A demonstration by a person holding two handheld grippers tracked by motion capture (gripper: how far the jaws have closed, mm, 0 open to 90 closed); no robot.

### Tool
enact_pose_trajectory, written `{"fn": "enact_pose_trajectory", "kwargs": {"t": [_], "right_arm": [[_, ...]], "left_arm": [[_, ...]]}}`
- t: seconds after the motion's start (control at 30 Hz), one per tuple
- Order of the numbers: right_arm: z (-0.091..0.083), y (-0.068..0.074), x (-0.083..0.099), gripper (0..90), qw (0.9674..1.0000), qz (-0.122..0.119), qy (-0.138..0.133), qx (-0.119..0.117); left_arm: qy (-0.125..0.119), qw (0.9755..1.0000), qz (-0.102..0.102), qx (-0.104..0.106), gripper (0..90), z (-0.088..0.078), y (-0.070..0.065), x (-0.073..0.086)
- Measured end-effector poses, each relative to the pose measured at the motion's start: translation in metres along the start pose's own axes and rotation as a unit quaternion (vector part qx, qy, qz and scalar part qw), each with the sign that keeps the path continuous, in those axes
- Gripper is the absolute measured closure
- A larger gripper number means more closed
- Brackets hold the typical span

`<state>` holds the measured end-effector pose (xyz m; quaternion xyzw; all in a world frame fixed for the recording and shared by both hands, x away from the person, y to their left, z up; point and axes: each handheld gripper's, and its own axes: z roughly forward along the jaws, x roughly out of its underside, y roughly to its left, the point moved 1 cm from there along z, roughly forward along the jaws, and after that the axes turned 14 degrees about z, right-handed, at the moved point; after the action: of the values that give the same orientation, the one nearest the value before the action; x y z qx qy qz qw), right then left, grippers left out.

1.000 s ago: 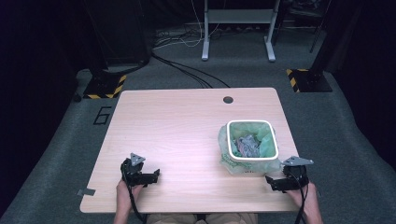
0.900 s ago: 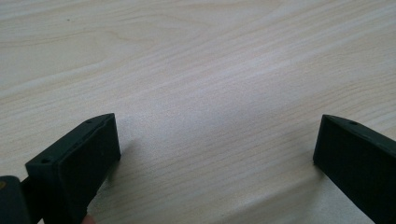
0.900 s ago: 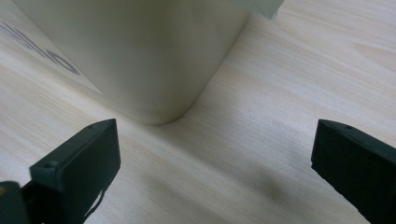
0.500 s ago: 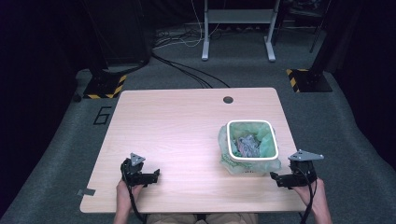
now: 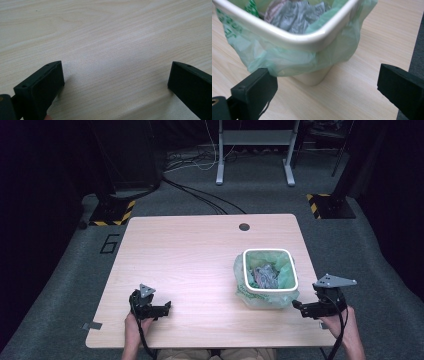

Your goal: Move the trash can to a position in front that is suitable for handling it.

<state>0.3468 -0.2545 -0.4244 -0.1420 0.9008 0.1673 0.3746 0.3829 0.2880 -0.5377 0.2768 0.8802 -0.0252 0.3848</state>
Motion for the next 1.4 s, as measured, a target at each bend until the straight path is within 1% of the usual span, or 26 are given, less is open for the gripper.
{"fn": "enact_pose_trajectory", "kwargs": {"t": [0.13,0.17,0.2,0.23,0.27,0.43,0.5,0.63,0.73,0.8,0.83,0.87,0.97,1.0,1.07,1.13,1.2,1.23,1.27,1.3,1.33,1.37,1.4], "right_arm": [[-0.005,0.001,-0.009,2.1,0.9999,0.003,-0.009,-0.013],[-0.005,0.001,-0.009,2.1,0.9999,0.003,-0.009,-0.013],[-0.006,0.002,-0.013,2.1,0.9999,0.002,-0.012,-0.013],[-0.006,0.002,-0.013,2.1,0.9999,0.002,-0.012,-0.013],[-0.006,0.002,-0.017,2.1,0.9998,0.0,-0.013,-0.016],[-0.006,0.006,-0.023,2.2,0.9997,-0.005,-0.013,-0.021],[-0.009,0.01,-0.027,2.2,0.9995,-0.01,-0.015,-0.027],[-0.012,0.013,-0.033,3.6,0.9993,-0.009,-0.023,-0.027],[-0.009,0.013,-0.038,5.6,0.9994,-0.003,-0.025,-0.022],[-0.007,0.013,-0.04,6.0,0.9994,-0.003,-0.025,-0.023],[-0.002,0.013,-0.044,8.8,0.9994,0.001,-0.023,-0.027],[-0.002,0.013,-0.044,8.8,0.9994,0.001,-0.023,-0.027],[0.008,0.011,-0.049,13.0,0.9994,0.007,-0.018,-0.028],[0.015,0.009,-0.052,16.9,0.9994,0.016,-0.014,-0.027],[0.02,0.006,-0.056,23.2,0.9995,0.025,-0.012,-0.016],[0.025,0.002,-0.059,28.5,0.999,0.038,-0.013,-0.022],[0.03,0.0,-0.061,32.7,0.9986,0.049,-0.013,-0.016],[0.03,0.0,-0.061,32.7,0.9986,0.049,-0.013,-0.016],[0.033,-0.003,-0.062,36.5,0.998,0.061,-0.01,-0.015],[0.035,-0.004,-0.062,39.5,0.9976,0.067,-0.008,-0.016],[0.035,-0.004,-0.062,39.5,0.9976,0.067,-0.008,-0.016],[0.04,-0.005,-0.062,41.4,0.9971,0.073,-0.001,-0.021],[0.042,-0.005,-0.062,41.9,0.9967,0.078,0.001,-0.02]], "left_arm": [[0.0,1.0,0.0,0.001,0.2,0.0,0.0,0.0],[0.0,1.0,0.0,0.001,0.2,0.0,0.0,0.0],[0.0,1.0,0.0,0.001,0.2,0.0,0.0,0.0],[0.0,1.0,0.0,0.001,0.2,0.0,0.0,0.0],[0.0,1.0,0.0,0.0,0.2,0.0,0.0,0.0],[0.0,1.0,0.0,0.0,0.2,0.0,0.0,0.0],[0.0,1.0,0.0,0.0,0.2,0.0,0.0,0.0],[0.0,1.0,-0.001,0.0,0.2,0.0,0.0,0.0],[0.0,1.0,0.0,0.0,0.2,0.0,0.0,0.0],[0.0,1.0,0.0,0.001,0.2,0.0,0.0,0.0],[0.0,1.0,0.0,0.0,0.2,0.0,0.0,0.0],[0.0,1.0,0.0,0.0,0.2,0.0,0.0,0.0],[0.0,1.0,0.0,0.0,0.2,0.0,0.0,0.0],[0.0,1.0,0.0,0.0,0.2,0.0,0.0,0.0],[0.0,1.0,0.0,0.0,0.2,0.0,0.0,0.0],[0.0,1.0,0.0,0.0,0.2,0.0,0.0,0.0],[0.0,1.0,0.0,0.0,0.2,0.0,0.0,0.0],[0.0,1.0,0.0,0.0,0.2,0.0,0.0,0.0],[0.0,1.0,0.0,0.0,0.2,0.0,0.0,0.0],[0.0,1.0,-0.001,0.0,0.2,0.0,0.0,0.0],[0.0,1.0,-0.001,0.0,0.2,0.0,0.0,0.0],[0.0,1.0,0.0,-0.001,0.2,0.0,0.0,0.0],[0.0,1.0,0.0,-0.001,0.2,0.0,0.0,0.0]]}}
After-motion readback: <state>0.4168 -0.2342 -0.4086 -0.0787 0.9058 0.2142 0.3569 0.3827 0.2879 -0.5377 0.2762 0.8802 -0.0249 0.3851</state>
